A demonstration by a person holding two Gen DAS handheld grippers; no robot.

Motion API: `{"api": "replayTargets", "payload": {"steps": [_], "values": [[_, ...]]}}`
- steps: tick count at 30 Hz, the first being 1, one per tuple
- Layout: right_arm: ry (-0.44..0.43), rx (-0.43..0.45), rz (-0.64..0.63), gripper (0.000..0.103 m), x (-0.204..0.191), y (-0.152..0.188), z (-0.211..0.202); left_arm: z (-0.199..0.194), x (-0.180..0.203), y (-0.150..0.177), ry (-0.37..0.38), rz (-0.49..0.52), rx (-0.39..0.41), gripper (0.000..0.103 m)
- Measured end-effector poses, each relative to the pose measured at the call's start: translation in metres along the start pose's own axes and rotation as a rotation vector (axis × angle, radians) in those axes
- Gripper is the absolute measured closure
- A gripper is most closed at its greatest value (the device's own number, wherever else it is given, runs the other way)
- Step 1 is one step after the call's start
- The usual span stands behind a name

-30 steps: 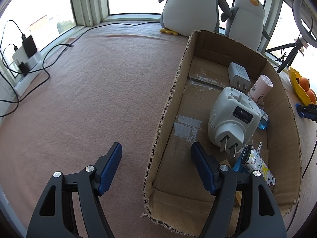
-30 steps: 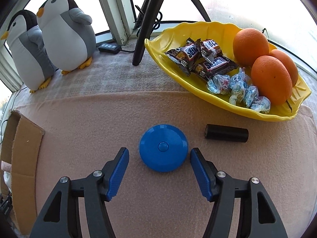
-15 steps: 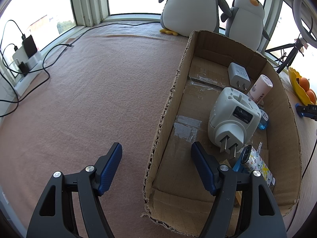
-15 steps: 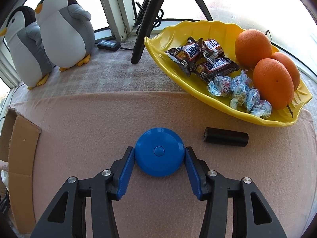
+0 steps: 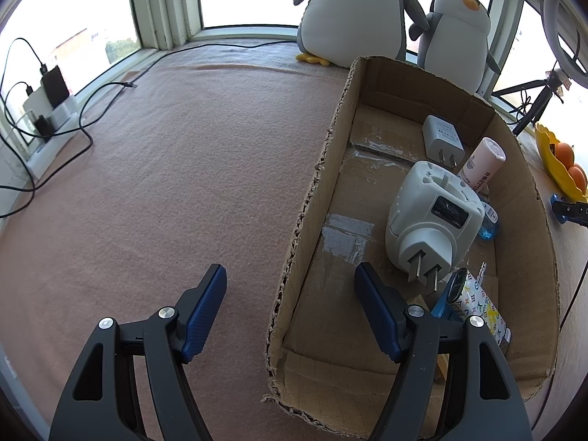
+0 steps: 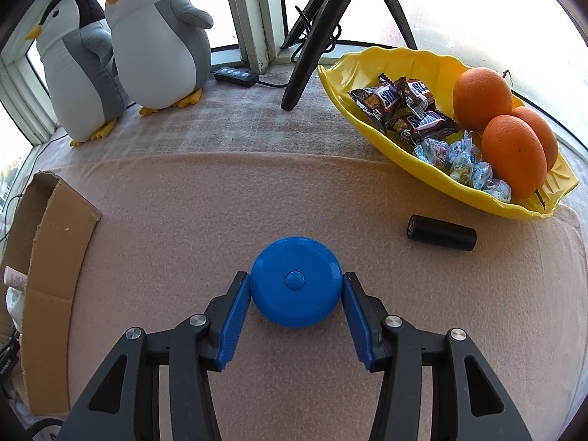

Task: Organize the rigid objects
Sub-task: 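Carry the blue tape measure with the right tool into the box and release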

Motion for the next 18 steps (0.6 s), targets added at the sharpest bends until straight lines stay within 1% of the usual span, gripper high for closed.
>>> {"api": "replayTargets", "payload": {"steps": [8, 18], "values": [[-0.027, 0.04, -0.026, 0.057, -0.015, 0.001, -0.028, 0.0, 0.0, 0.0, 0.0, 0.0, 0.001, 0.029], [-0.091, 0.109, -0.097, 0.057, -0.055, -0.007, -0.069, -0.001, 0.001, 0.0, 0.005, -0.003, 0.002, 0.029]]}}
Point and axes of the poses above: each gripper's, at about its wrist camera, not at the fingertips, and z roughly the way its jaws point, x to its right, y to its underside, the point moved 2 cm from there along z, roughly the way its jaws point, and after that the axes turned 12 degrees about y, right-handed, at the moved point
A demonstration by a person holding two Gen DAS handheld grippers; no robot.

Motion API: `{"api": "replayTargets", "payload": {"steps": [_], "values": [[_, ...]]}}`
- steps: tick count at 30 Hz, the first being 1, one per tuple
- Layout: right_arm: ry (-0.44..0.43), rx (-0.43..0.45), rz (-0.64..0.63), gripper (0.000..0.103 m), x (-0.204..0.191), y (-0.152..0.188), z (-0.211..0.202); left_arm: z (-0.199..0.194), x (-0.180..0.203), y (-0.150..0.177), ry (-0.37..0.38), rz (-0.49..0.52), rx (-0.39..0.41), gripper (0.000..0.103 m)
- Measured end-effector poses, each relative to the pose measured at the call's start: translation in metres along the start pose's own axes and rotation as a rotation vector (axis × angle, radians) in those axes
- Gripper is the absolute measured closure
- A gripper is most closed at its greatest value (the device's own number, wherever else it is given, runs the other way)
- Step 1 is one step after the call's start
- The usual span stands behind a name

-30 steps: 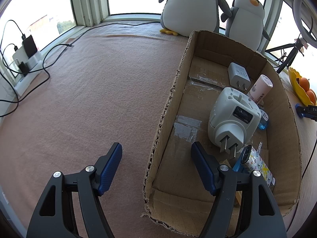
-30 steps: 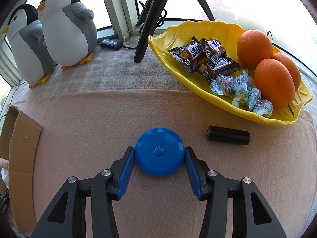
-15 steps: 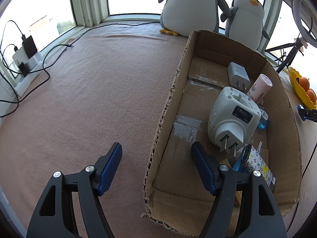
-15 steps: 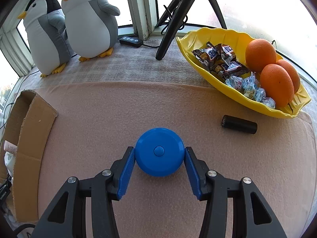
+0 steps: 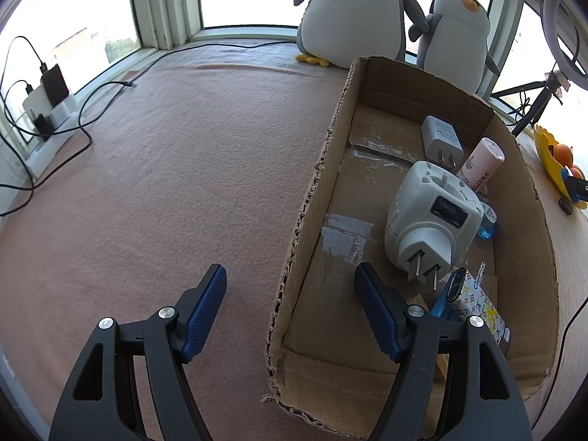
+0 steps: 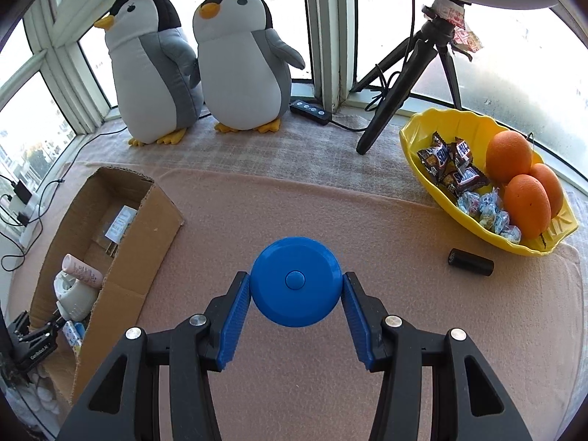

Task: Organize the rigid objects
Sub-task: 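Carry the blue tape measure with the right tool into the box and release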

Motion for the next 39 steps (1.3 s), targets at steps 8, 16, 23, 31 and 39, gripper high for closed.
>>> {"api": "replayTargets", "payload": {"steps": [8, 16, 23, 31, 39], "values": [[-0.067, 0.034, -0.06, 0.057, -0.038, -0.006, -0.021, 0.0, 0.0, 0.0, 0.002, -0.002, 0.001, 0.029], [-0.108, 0.047, -0.115, 0.057, -0.071, -0.013, -0.028, 0.0, 0.0, 0.0, 0.003, -0.003, 0.001, 0.03], [-0.145, 0.048, -0.155, 0.057, -0.101, -0.018, -0.028, 0.0, 0.0, 0.0, 0.003, -0.003, 0.001, 0.03], [-0.168, 0.042, -0.213, 0.057, -0.133, -0.02, -0.023, 0.0, 0.0, 0.001, 0.006, -0.005, 0.002, 0.03], [-0.171, 0.024, -0.246, 0.057, -0.151, -0.019, -0.013, 0.002, 0.001, 0.001, 0.006, -0.003, 0.0, 0.029]]}}
Point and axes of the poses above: each gripper's, at about its wrist camera, not at the fingertips, and z roughly the way its jaws point, x to its right, y to its underside, the point moved 2 cm from there along z, roughly the way its jaws point, and after that the axes turned 12 degrees about y, right-handed, at the moved point
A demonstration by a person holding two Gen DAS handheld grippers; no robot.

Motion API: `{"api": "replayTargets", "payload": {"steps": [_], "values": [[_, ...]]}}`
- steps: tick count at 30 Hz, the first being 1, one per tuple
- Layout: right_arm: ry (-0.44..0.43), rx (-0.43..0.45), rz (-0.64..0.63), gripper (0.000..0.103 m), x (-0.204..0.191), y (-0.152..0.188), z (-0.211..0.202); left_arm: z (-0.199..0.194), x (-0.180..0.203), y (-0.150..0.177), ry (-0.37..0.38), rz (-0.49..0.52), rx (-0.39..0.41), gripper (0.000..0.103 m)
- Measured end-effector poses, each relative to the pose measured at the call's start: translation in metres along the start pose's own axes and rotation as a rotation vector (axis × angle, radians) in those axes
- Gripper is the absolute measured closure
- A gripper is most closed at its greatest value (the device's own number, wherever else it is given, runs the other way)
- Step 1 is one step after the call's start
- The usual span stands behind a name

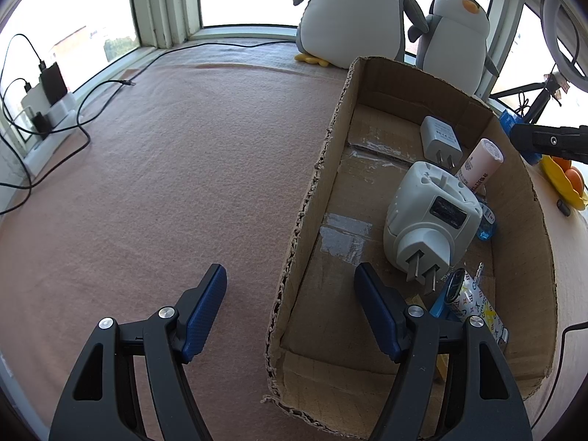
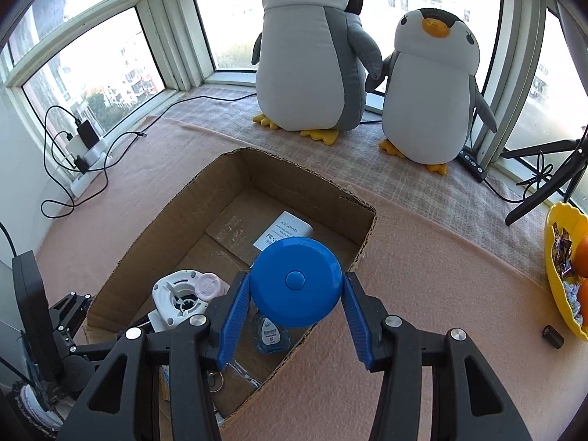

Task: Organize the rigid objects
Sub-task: 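Carry the blue tape measure with the right tool into the box and release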

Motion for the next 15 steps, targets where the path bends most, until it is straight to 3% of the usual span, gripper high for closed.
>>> {"api": "replayTargets", "payload": {"steps": [15], "values": [[0.005, -0.027, -0.034, 0.057, -0.013, -0.004, 0.019, 0.0, 0.0, 0.0, 0.001, -0.001, 0.001, 0.029]]}}
Point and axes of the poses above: each gripper's, at about its wrist camera, not at the fingertips, and z roughly the way its jaws point, x to its right, y to its underside, the point moved 2 cm from there along z, roughly the way its jaws point, and after that the axes turned 12 degrees about y, right-handed, at the moved point
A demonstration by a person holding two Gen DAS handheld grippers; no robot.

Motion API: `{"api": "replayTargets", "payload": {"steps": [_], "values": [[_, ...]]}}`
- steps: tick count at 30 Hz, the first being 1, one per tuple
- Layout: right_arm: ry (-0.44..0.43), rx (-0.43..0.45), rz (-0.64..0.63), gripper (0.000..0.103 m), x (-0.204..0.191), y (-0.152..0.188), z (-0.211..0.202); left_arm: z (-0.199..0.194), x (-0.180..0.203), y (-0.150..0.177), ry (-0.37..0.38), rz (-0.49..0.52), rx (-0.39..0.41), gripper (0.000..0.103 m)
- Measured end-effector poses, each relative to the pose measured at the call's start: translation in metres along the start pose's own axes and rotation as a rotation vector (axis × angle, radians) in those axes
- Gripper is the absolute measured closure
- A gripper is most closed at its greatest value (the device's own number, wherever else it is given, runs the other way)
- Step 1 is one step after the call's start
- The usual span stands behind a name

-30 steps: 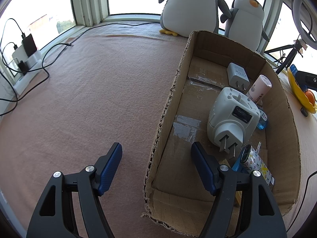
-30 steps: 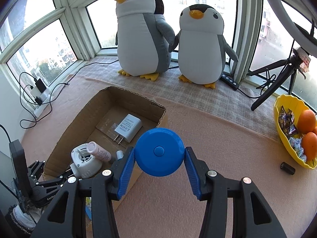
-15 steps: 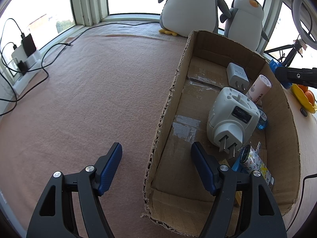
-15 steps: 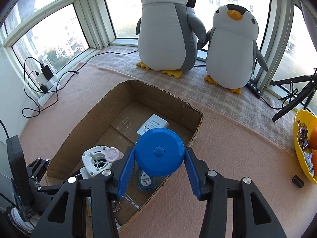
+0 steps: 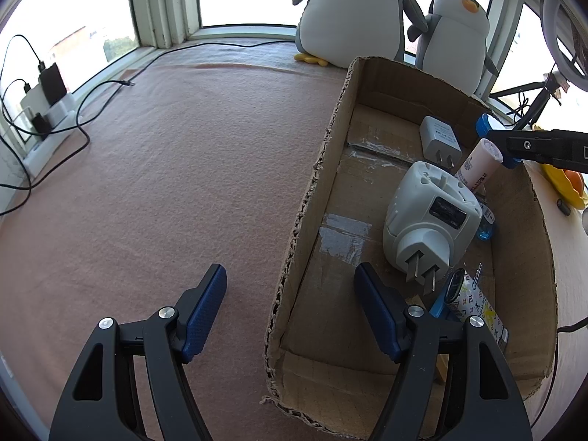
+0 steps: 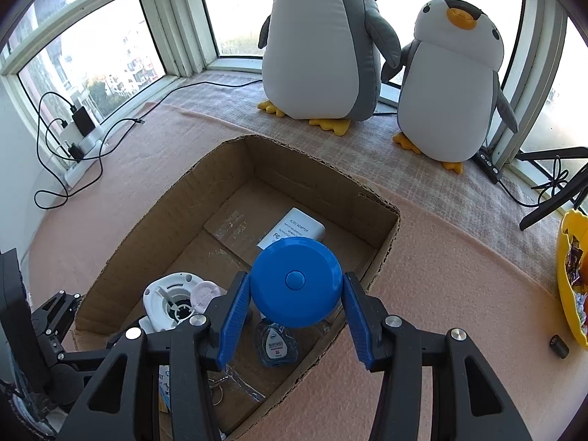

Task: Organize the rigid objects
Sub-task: 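Carry the blue tape measure with the right tool into the box and release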

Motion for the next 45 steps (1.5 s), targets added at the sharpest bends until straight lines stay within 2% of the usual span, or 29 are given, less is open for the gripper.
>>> {"api": "replayTargets", "payload": {"steps": [11, 15, 23, 45], "values": [[-0.007, 0.006, 0.003, 0.056, -0.002, -0.001, -0.002, 0.0, 0.0, 0.0, 0.0, 0.0, 0.0, 0.029], [-0.011, 0.011, 0.01, 0.052, -0.002, -0.001, -0.005, 0.001, 0.001, 0.0, 0.001, 0.0, 0.0, 0.029], [-0.027, 0.021, 0.032, 0.051, -0.001, 0.0, -0.011, 0.001, 0.002, 0.0, 0.001, 0.0, 0.0, 0.029], [-0.005, 0.061, 0.144, 0.044, 0.029, 0.029, -0.036, 0.001, 0.002, 0.0, 0.001, 0.002, 0.001, 0.029]]}}
Point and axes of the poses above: each gripper's, at about its wrist camera, not at the fingertips, and z roughly the way its jaws point, x to its right, y to its underside, the point moved 2 cm from there along z, roughly the way its jaws point, and after that the axes turned 12 degrees about y, right-handed, at the moved point
